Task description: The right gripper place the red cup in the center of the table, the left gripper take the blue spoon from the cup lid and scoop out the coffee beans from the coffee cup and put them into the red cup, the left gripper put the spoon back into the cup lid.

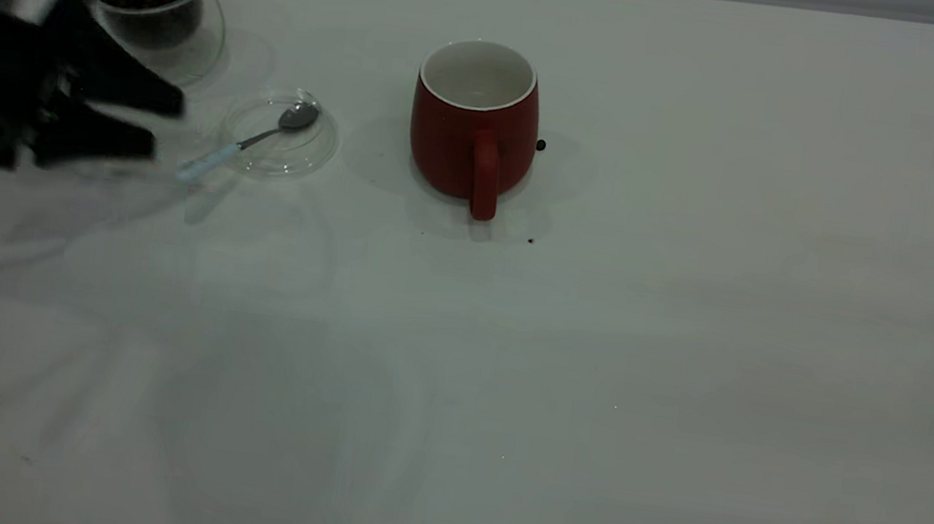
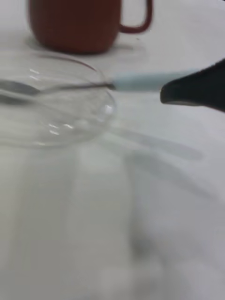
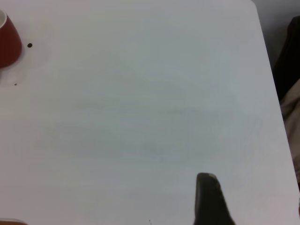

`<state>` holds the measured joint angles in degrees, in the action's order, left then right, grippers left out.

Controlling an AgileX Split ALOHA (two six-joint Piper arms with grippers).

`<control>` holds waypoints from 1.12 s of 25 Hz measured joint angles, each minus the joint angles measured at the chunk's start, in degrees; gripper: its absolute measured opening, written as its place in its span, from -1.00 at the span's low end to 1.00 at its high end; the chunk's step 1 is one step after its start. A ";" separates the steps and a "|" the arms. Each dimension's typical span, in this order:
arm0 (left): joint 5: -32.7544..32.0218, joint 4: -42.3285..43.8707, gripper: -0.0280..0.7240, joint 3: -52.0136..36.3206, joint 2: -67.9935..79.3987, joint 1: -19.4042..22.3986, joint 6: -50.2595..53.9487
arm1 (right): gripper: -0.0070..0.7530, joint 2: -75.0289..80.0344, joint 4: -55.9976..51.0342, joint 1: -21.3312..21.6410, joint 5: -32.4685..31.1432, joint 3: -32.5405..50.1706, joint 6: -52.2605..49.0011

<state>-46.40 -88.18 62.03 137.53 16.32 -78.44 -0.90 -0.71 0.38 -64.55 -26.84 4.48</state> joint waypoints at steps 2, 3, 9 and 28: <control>-3.01 0.00 0.45 0.00 -2.68 2.47 0.77 | 0.28 0.00 0.00 0.00 0.00 0.00 0.00; -5.00 0.02 0.45 0.00 -4.04 3.80 1.29 | 0.28 0.00 0.00 0.00 0.00 0.00 0.00; -16.59 1.21 0.44 -0.05 -19.56 8.64 5.21 | 0.28 0.00 0.00 0.00 0.00 0.00 0.00; -6.85 67.18 0.24 -0.52 -99.65 8.69 56.15 | 0.28 0.00 0.00 0.00 0.00 0.00 0.00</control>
<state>-53.25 -20.99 61.51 37.88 25.02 -22.29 -0.90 -0.71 0.38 -64.55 -26.84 4.48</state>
